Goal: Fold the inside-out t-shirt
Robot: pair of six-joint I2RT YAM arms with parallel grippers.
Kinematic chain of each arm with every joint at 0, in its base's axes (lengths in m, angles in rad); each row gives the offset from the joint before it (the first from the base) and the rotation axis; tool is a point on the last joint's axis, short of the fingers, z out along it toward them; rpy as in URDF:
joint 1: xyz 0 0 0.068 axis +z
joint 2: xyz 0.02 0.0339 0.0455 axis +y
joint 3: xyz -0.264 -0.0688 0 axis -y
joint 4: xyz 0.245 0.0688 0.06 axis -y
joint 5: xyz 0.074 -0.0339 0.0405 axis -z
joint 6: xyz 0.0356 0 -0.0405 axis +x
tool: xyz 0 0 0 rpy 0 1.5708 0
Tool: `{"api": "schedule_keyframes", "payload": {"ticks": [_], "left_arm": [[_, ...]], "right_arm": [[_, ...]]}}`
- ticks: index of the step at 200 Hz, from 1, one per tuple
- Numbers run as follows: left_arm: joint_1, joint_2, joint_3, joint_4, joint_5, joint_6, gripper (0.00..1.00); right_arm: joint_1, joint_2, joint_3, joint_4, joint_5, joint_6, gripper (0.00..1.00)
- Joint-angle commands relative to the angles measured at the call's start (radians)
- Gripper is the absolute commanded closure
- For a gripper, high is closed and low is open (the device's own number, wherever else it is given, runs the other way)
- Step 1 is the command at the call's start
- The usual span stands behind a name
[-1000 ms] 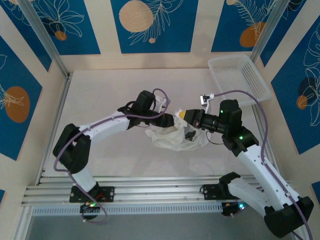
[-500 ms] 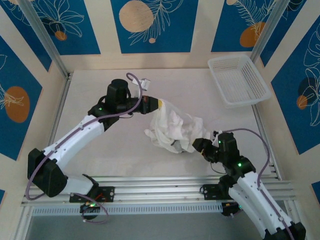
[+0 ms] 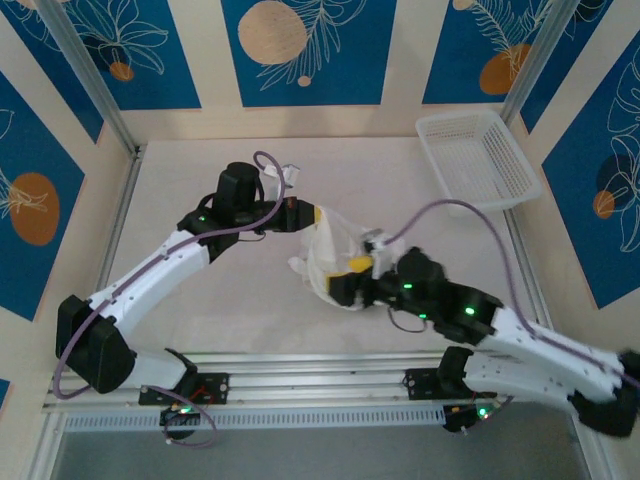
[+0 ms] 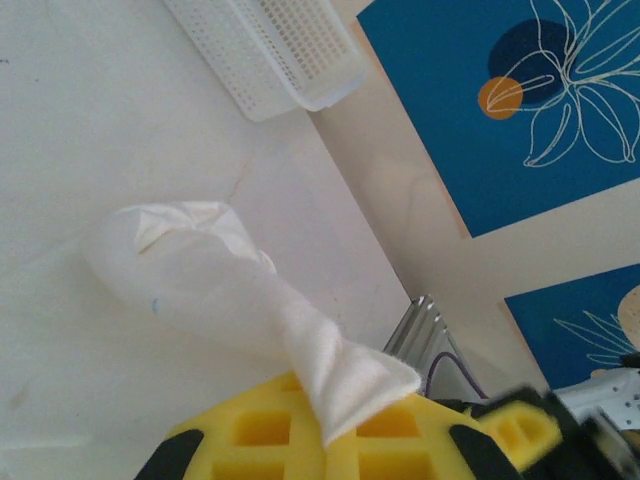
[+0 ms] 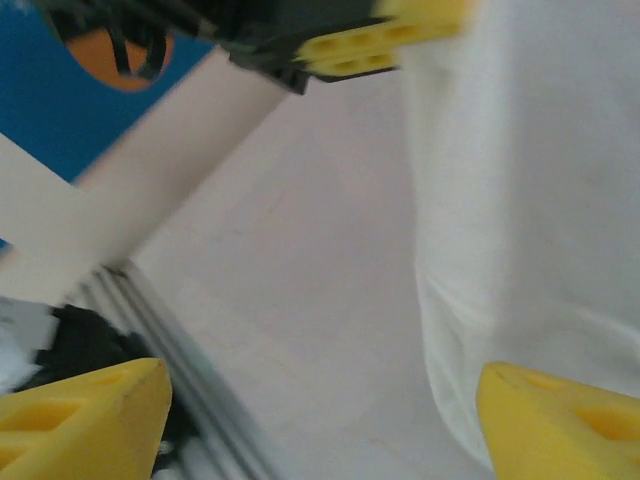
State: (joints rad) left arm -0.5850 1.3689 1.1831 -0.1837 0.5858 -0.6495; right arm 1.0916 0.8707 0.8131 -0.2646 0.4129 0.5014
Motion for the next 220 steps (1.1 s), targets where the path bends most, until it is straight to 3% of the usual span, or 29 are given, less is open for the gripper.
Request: {"api": "schedule_keyframes", "payload": {"ticks": [1,13,26,48,60,75,100,121,143,171,196,220], "left_arm": [[-0.007,0.000,0.037,-0.014,-0.036,-0.027,1.00],[-0.007,-0.002,0.039,-0.020,-0.041,-0.032,1.00],[-0.007,-0.008,0.041,-0.028,-0.043,-0.029,1.00],[-0.006,-0.022,0.046,-0.061,-0.066,-0.002,1.00],[-0.002,-0.029,0.047,-0.102,-0.109,0.035,1.00],[0.005,-0.040,0.030,-0.125,-0.188,0.082,1.00],[0.018,-0.011,-0.019,-0.087,-0.263,0.143,1.00],[0.017,0.054,-0.034,-0.103,-0.329,0.217,0.81],[0.023,0.069,-0.105,-0.052,-0.368,0.232,0.53],[0.027,-0.035,-0.156,-0.083,-0.412,0.267,0.34],[0.025,-0.202,-0.185,-0.200,-0.473,0.336,0.30],[0.014,-0.294,-0.236,-0.226,-0.297,0.372,0.31]], "right_arm": [[0.043,0.209,0.115,-0.017,0.394,-0.161,0.15],[0.020,0.319,0.191,-0.102,0.496,-0.079,0.13],[-0.021,0.400,0.239,-0.154,0.500,-0.037,0.18],[-0.084,0.412,0.223,-0.105,0.308,-0.039,0.76],[-0.099,0.362,0.182,-0.045,0.199,-0.050,0.91],[-0.121,0.283,0.116,0.035,0.012,-0.061,1.00],[-0.209,0.162,-0.011,0.205,-0.395,0.046,1.00],[-0.276,0.089,-0.083,0.351,-0.606,0.154,1.00],[-0.325,0.039,-0.120,0.410,-0.640,0.217,1.00],[-0.418,0.022,-0.150,0.392,-0.665,0.271,1.00],[-0.487,0.013,-0.159,0.356,-0.704,0.297,1.00],[-0.520,0.003,-0.160,0.332,-0.729,0.291,1.00]]}}
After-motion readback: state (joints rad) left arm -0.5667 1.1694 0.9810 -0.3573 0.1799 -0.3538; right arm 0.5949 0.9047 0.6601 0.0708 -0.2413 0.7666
